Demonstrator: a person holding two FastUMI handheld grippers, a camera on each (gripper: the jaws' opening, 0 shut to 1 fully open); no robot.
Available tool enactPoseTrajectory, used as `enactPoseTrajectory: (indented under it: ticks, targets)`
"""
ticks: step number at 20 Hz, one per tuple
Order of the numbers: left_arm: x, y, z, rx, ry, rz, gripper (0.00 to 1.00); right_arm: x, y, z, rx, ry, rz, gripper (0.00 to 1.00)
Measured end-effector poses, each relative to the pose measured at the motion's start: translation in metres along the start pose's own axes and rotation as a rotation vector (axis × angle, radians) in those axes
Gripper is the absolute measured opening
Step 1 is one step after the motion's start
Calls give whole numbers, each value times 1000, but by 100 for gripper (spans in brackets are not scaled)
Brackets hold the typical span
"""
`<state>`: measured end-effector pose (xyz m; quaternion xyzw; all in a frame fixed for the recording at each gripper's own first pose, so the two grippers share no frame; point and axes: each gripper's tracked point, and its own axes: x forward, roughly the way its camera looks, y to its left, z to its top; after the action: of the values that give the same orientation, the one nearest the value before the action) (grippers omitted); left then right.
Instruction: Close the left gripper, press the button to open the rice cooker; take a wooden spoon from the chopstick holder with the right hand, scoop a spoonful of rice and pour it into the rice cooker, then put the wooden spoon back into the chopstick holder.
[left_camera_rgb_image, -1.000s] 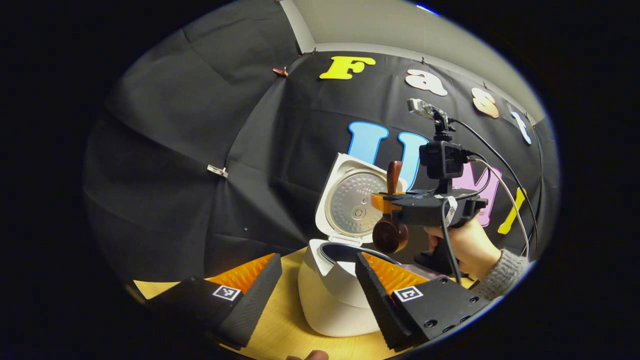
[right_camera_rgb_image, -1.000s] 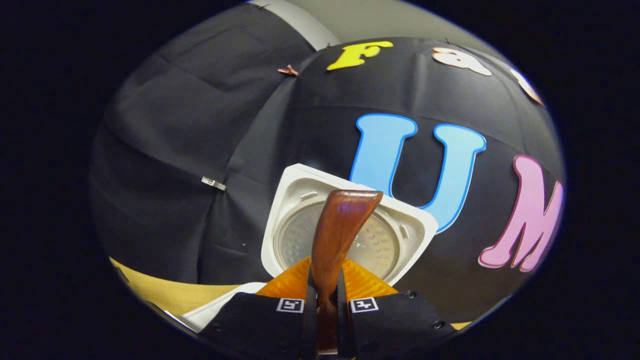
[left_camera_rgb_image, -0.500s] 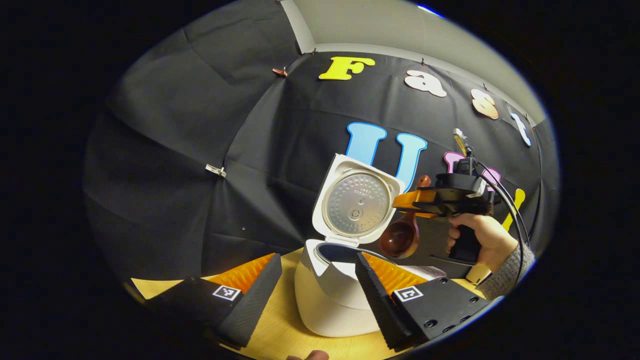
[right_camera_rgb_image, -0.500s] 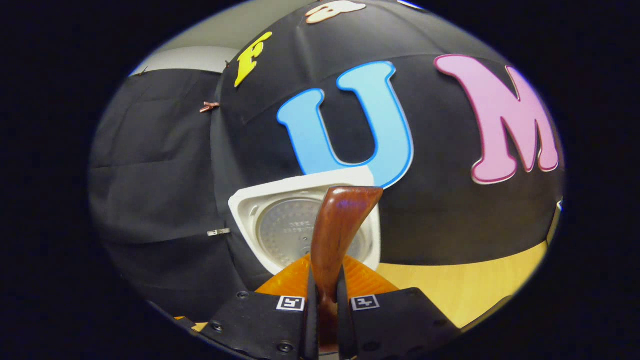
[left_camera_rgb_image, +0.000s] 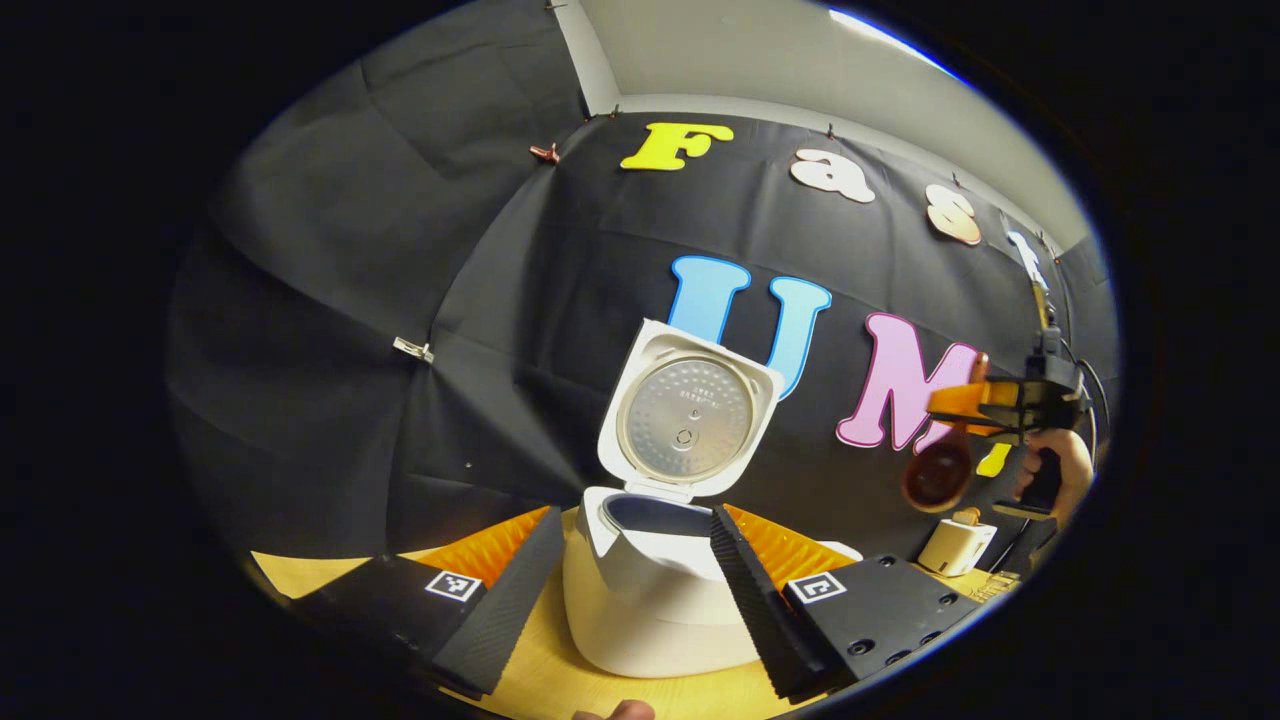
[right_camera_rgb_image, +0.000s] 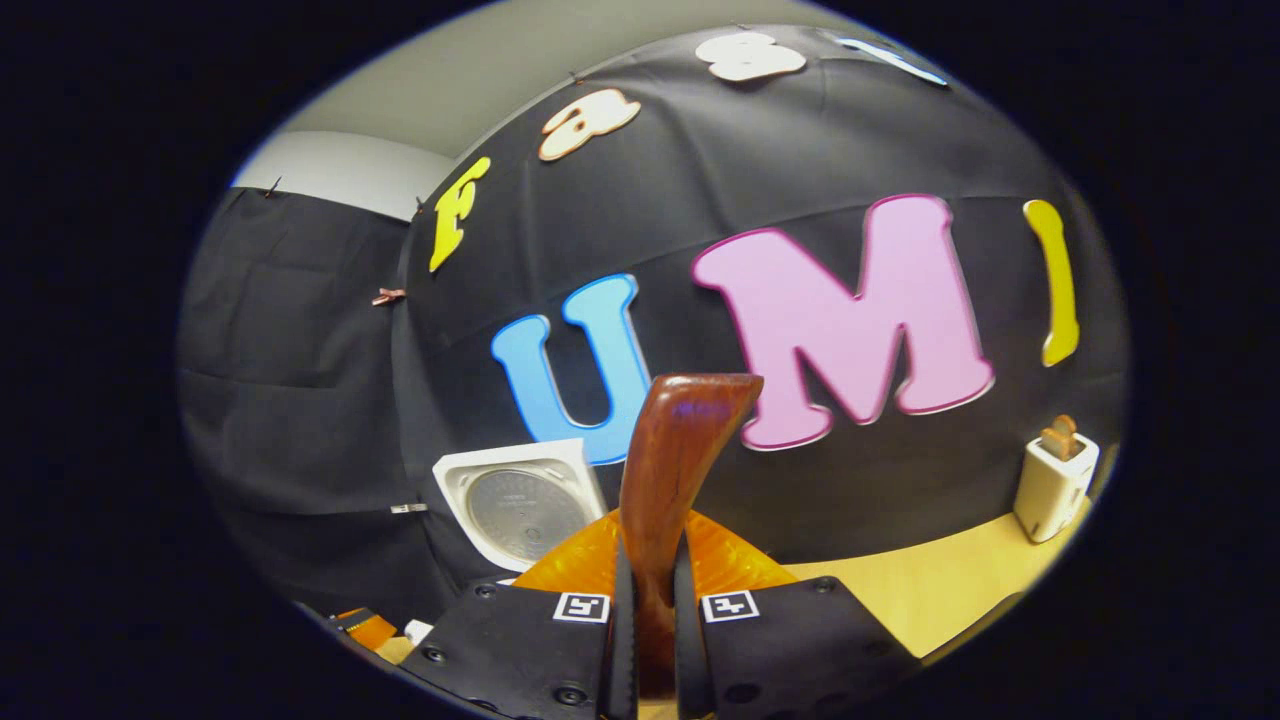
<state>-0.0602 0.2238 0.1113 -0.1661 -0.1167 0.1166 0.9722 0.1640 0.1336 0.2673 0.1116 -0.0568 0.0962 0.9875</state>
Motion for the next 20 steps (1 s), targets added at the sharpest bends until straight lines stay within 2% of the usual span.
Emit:
enactPoseTrajectory:
  ticks: [4,9,15,20]
  targets:
    - [-3,-12,3,-22,-16,-13,95,-59,-71,19,-28,-25,-101,19]
    - [-6,-27,5,-52,-30,-34,95,-123,-163,18,-41,-17,-232,19]
    - [-10,-47,8,-52,-46,-63,95,-165,-259,-29,-35,46,-355,19]
    - [-8,-57,4,-17,-43,-82,95,-177,-300,-71,-59,89,-420,19]
